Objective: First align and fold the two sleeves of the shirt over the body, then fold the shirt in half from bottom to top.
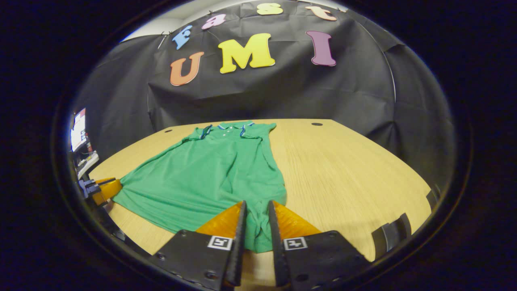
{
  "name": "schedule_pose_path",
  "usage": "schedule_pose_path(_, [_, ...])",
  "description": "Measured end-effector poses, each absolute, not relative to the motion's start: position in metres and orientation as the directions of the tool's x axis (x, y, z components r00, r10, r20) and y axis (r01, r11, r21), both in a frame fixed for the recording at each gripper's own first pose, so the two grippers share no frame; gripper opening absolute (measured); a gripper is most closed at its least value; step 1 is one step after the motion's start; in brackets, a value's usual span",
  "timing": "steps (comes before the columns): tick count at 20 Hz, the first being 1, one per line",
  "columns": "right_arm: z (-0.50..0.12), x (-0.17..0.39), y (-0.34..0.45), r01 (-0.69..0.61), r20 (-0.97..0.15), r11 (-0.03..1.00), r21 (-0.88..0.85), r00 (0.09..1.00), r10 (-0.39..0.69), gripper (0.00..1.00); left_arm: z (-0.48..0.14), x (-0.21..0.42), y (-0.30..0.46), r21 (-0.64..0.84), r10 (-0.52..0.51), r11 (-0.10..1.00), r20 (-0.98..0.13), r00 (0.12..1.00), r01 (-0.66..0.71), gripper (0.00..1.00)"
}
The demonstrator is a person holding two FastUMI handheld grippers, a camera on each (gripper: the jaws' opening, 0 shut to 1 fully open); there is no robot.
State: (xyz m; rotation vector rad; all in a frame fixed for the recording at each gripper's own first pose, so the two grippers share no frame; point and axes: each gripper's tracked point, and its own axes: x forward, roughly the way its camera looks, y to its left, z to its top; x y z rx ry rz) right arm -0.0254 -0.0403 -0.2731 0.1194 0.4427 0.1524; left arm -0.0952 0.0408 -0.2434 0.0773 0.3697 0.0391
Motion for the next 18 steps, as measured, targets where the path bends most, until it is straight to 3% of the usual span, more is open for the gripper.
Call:
schedule_pose_path(1, [-0.274, -0.022, -0.039, -0.123, -0.421, 0.979, 0.164, 0.888, 0.182, 0.13, -0.243, -0.094, 0.040, 0.080, 0.056, 0.996, -0.355, 0.933, -0.030, 0.30])
schedule_pose_path(2, [-0.273, -0.020, -0.039, -0.130, -0.430, 0.979, 0.156, 0.884, 0.186, 0.07, -0.242, -0.093, 0.040, 0.073, 0.062, 0.997, -0.349, 0.935, -0.038, 0.17])
schedule_pose_path(4, [-0.272, -0.018, -0.040, -0.118, -0.450, 0.980, 0.163, 0.875, 0.180, 0.07, -0.241, -0.091, 0.036, 0.062, 0.053, 0.997, -0.355, 0.933, -0.033, 0.08])
schedule_pose_path(5, [-0.272, -0.021, -0.039, -0.110, -0.469, 0.979, 0.170, 0.865, 0.178, 0.01, -0.239, -0.091, 0.035, 0.042, 0.047, 0.999, -0.364, 0.930, -0.034, 0.08])
schedule_pose_path(12, [-0.248, -0.026, -0.034, -0.141, -0.476, 0.973, 0.185, 0.853, 0.214, 0.01, -0.200, -0.080, 0.035, 0.064, 0.044, 0.998, -0.294, 0.955, -0.026, 0.07])
schedule_pose_path(18, [-0.174, -0.008, -0.033, -0.177, -0.323, 0.962, 0.207, 0.916, 0.238, 0.00, -0.141, -0.054, 0.037, 0.071, 0.045, 0.997, -0.209, 0.977, -0.030, 0.07])
